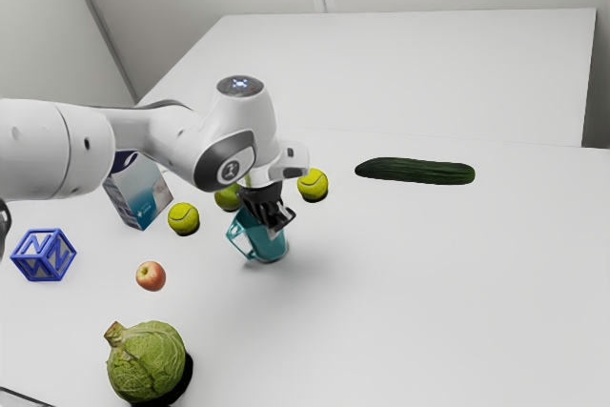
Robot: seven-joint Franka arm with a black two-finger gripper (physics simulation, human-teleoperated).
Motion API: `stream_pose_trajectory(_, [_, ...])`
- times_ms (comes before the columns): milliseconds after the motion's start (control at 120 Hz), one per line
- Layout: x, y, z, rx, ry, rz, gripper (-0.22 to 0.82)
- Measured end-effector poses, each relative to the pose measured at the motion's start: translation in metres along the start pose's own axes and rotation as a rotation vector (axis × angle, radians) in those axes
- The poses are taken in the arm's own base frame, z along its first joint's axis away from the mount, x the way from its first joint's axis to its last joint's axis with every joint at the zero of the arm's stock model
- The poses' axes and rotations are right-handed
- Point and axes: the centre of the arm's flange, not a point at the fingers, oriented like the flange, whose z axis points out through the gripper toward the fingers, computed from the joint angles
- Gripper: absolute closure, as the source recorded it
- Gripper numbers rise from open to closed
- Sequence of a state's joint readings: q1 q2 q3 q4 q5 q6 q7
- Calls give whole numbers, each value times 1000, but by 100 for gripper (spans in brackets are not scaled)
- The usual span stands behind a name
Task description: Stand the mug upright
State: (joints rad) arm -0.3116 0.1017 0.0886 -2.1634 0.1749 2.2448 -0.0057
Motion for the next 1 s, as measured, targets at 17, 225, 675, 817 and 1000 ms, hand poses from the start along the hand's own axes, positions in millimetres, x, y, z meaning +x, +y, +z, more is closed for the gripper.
stream_pose_trajectory(17, [0,0,0,-1,-1,-3,78])
stream_pose_trajectory(225, [1,1,-9,-16,6,-30,39])
stream_pose_trajectory(675, [30,-40,-164,-130,107,-119,5])
stream_pose_trajectory(817, [36,-80,-207,-152,124,-130,2])
stream_pose_trajectory(1000, [46,-91,-226,-166,100,-75,1])
